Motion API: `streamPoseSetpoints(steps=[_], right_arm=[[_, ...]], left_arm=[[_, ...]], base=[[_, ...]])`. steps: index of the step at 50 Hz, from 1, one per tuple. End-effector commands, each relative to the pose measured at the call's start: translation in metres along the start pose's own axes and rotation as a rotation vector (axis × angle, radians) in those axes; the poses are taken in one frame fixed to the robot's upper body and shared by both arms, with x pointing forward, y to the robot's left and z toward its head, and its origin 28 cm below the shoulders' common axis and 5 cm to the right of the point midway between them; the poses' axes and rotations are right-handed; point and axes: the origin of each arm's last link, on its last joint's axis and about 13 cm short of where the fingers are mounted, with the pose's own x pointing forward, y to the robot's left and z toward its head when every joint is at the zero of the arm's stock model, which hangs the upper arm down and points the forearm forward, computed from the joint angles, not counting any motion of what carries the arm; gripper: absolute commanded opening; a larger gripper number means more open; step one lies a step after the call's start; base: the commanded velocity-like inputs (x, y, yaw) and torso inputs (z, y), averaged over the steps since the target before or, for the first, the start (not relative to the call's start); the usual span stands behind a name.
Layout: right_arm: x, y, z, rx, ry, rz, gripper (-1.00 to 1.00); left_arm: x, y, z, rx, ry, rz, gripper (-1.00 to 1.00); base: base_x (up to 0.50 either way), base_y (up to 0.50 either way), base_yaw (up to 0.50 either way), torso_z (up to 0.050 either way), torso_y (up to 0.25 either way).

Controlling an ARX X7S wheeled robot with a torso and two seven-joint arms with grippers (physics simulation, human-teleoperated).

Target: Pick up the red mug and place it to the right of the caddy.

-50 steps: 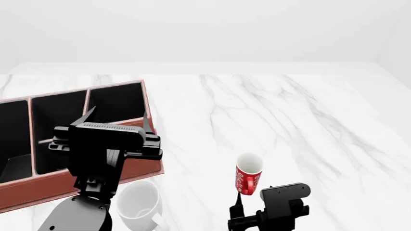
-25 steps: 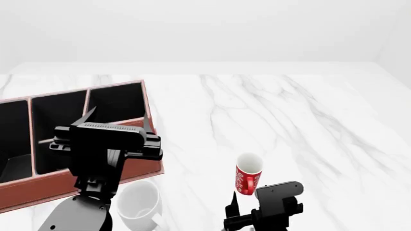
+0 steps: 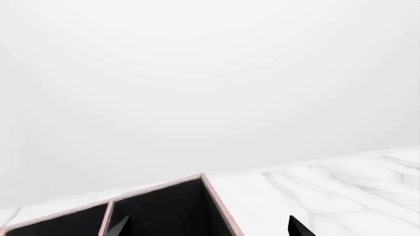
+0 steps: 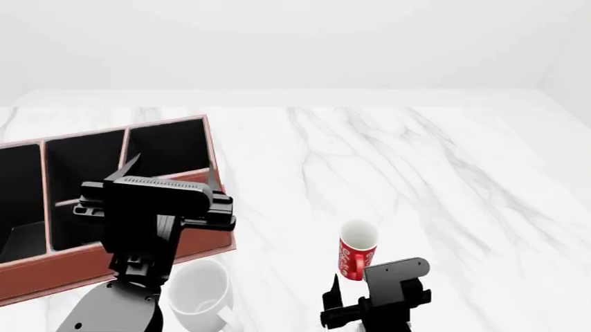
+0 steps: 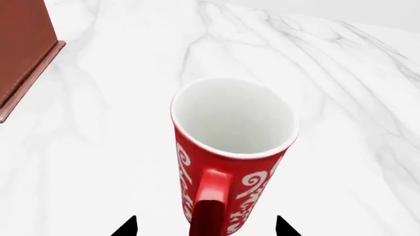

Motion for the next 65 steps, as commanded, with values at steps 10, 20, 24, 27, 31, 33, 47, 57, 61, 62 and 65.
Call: streamPoseSetpoints(steps=[10,20,24,27,31,33,47,57,61,62,65], right_arm=[[0.006,0.0,-0.003,-0.009,0.004,-0.015,-1.0],[0.007,-0.001,-0.003,-0.01,0.003,-0.018,-1.0],[0.007,-0.001,-0.002,-0.007,0.001,-0.022,-1.0],[0.007,-0.001,-0.002,-0.008,-0.001,-0.022,-1.0],[0.006,-0.003,0.003,-0.016,-0.015,-0.024,-1.0],[0.006,-0.006,0.009,-0.022,-0.034,-0.031,-1.0],[-0.002,-0.018,0.055,-0.116,-0.169,0.02,-1.0],[0.014,-0.018,0.079,-0.168,-0.201,0.089,-1.0],[0.028,-0.015,0.09,-0.176,-0.187,0.14,-1.0],[0.03,-0.014,0.091,-0.178,-0.181,0.149,-1.0],[0.041,-0.01,0.097,-0.178,-0.154,0.231,-1.0]], left_arm=[[0.0,0.0,0.0,0.002,0.001,-0.002,1.0],[0.0,-0.001,0.0,0.003,0.001,-0.004,1.0],[0.0,0.0,0.0,0.002,0.002,-0.001,1.0],[0.0,0.0,0.0,0.003,0.002,-0.002,1.0],[0.0,0.0,0.0,0.0,0.001,-0.001,1.0],[0.0,0.001,0.0,-0.001,0.001,0.001,1.0],[0.0,0.001,0.0,-0.003,0.001,0.004,1.0],[0.001,0.001,0.0,0.001,0.001,0.001,1.0],[0.001,0.001,0.0,0.0,0.001,0.003,1.0],[0.001,0.001,0.0,0.0,0.001,0.003,1.0],[0.001,0.001,0.0,0.001,0.002,0.002,1.0]], base=[[0.0,0.0,0.0,0.0,0.0],[0.0,0.0,0.0,0.0,0.0],[0.0,0.0,0.0,0.0,0.0],[0.0,0.0,0.0,0.0,0.0],[0.0,0.0,0.0,0.0,0.0],[0.0,0.0,0.0,0.0,0.0],[0.0,0.0,0.0,0.0,0.0],[0.0,0.0,0.0,0.0,0.0],[0.0,0.0,0.0,0.0,0.0],[0.0,0.0,0.0,0.0,0.0],[0.0,0.0,0.0,0.0,0.0]])
